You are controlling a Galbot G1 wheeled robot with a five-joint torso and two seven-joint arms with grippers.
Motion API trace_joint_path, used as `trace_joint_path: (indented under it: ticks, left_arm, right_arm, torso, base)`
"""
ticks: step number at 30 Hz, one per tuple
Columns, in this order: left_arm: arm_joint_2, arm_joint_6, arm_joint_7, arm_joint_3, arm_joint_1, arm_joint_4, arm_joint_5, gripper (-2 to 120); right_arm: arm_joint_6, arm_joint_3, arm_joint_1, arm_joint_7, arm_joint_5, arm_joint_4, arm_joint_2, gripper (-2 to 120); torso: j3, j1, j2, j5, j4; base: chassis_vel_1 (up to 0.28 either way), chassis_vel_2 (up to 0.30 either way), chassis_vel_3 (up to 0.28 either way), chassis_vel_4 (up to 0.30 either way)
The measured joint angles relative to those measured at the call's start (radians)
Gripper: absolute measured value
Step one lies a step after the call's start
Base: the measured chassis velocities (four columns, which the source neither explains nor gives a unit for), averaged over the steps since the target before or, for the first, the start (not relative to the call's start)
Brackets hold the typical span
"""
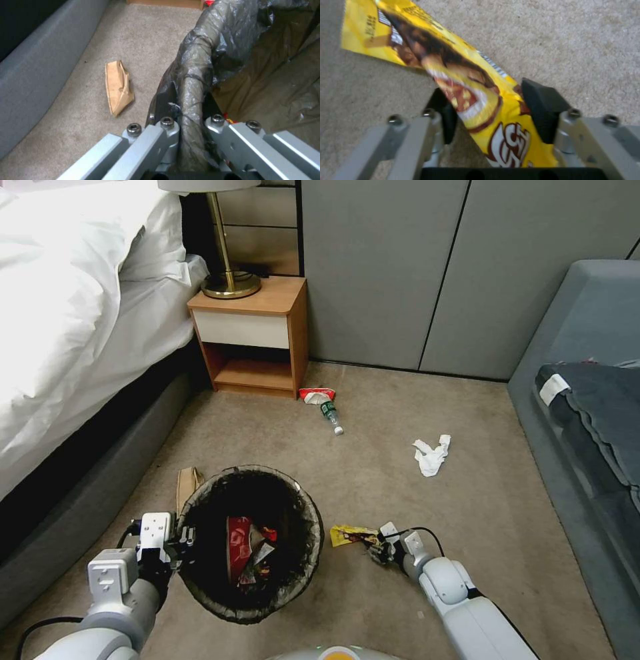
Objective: Pick up the trash bin, then pick up the garbage from the floor and place it into the trash bin.
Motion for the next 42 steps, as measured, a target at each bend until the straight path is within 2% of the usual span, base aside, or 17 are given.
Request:
trace_joint_path:
  ticks: [4,7,8,9,11,16,18,20,21,22,25,26,28,34,38,40,42]
  left_arm:
    - [0.001,0.001,0.000,0.000,0.001,0.000,-0.001,1]
    - [0.003,0.001,0.000,0.000,0.002,0.000,-0.002,1]
    - [0.006,0.001,0.000,-0.001,0.001,0.000,-0.003,1]
    - [0.006,0.001,0.000,-0.001,0.001,0.000,-0.003,1]
    - [0.007,0.001,0.000,-0.002,-0.001,0.000,-0.006,1]
    - [0.009,0.001,0.001,0.000,-0.006,0.000,-0.008,1]
    - [0.016,0.001,0.002,0.008,-0.012,0.000,-0.008,1]
    - [0.019,0.001,0.002,0.011,-0.015,0.000,-0.008,1]
    - [0.025,0.001,0.002,0.020,-0.019,0.000,-0.008,1]
    - [0.025,0.001,0.002,0.020,-0.019,0.000,-0.008,1]
    - [0.034,0.001,0.004,0.036,-0.026,0.000,-0.008,1]
    - [0.034,0.001,0.004,0.036,-0.026,0.000,-0.008,1]
    - [0.041,0.001,0.006,0.044,-0.028,0.000,-0.007,1]
    - [0.062,0.000,0.013,0.057,-0.028,0.000,0.001,1]
    - [0.082,0.004,0.019,0.064,-0.022,0.000,0.009,1]
    - [0.083,0.005,0.019,0.065,-0.022,0.000,0.010,1]
    - [0.084,0.008,0.019,0.069,-0.021,0.000,0.010,1]
  right_arm:
    - [0.006,0.001,0.006,0.005,-0.004,-0.012,0.007,24]
    - [0.009,0.001,0.008,0.010,-0.005,-0.016,0.009,18]
    - [0.011,0.002,0.010,0.016,-0.005,-0.016,0.010,10]
    - [0.011,0.002,0.010,0.016,-0.005,-0.016,0.010,10]
    - [0.012,0.005,0.010,0.028,-0.005,-0.006,0.010,1]
    - [0.022,0.018,-0.011,0.064,-0.004,0.070,-0.002,0]
    - [0.018,0.036,-0.053,0.088,0.019,0.184,-0.024,0]
    - [0.010,0.044,-0.072,0.094,0.032,0.229,-0.035,0]
    - [-0.008,0.059,-0.102,0.109,0.058,0.315,-0.057,0]
    - [-0.008,0.059,-0.102,0.109,0.058,0.315,-0.057,0]
    - [-0.012,0.096,-0.142,0.130,0.083,0.463,-0.096,0]
    - [-0.012,0.096,-0.142,0.130,0.083,0.463,-0.096,0]
    - [-0.010,0.129,-0.153,0.137,0.091,0.553,-0.124,0]
    - [-0.019,0.149,-0.152,0.185,0.130,0.684,-0.185,0]
    - [-0.071,0.149,-0.122,0.226,0.216,0.858,-0.272,0]
    - [-0.079,0.145,-0.119,0.228,0.228,0.881,-0.279,0]
    - [-0.100,0.127,-0.107,0.230,0.256,0.955,-0.295,0]
  torso:
    - [0.000,0.000,0.000,0.0000,0.0000]
    - [0.000,0.000,0.000,0.0000,0.0000]
    - [0.000,0.000,0.000,0.0000,0.0000]
    - [0.000,0.000,0.000,0.0000,0.0000]
    - [0.000,0.000,0.000,0.0001,0.0000]
    - [0.000,0.000,0.000,0.0002,0.0001]
    - [0.000,0.000,0.000,-0.0001,0.0002]
    - [0.000,0.000,0.000,0.0003,0.0000]
    - [0.000,0.000,0.000,0.0002,-0.0002]
    - [0.000,0.000,0.000,0.0002,-0.0002]
    - [0.000,0.000,0.000,0.0000,-0.0001]
    - [0.000,0.000,0.000,0.0000,-0.0001]
    - [0.000,0.000,0.000,0.0000,-0.0001]
    - [0.000,0.000,0.000,0.0003,-0.0001]
    - [0.000,0.000,0.000,-0.0003,0.0002]
    - [0.000,0.000,0.000,-0.0002,0.0000]
    - [0.000,0.000,0.000,-0.0001,0.0000]
  base:
    - [0.000,0.000,0.000,0.000]
    - [0.000,0.000,0.000,0.000]
    - [0.000,0.000,0.000,0.000]
    - [0.000,0.000,0.000,0.000]
    - [0.000,0.000,0.000,0.000]
    - [0.000,0.000,0.000,0.000]
    - [0.000,0.000,0.000,0.000]
    - [0.000,0.000,0.000,0.000]
    - [0.000,0.000,0.000,0.000]
    - [0.000,0.000,0.000,0.000]
    - [0.000,0.000,0.000,0.000]
    - [0.000,0.000,0.000,0.000]
    - [0.000,0.000,0.000,0.000]
    - [0.000,0.000,0.000,0.000]
    - [0.000,0.000,0.000,0.000]
    - [0.000,0.000,0.000,0.000]
    - [0.000,0.000,0.000,0.000]
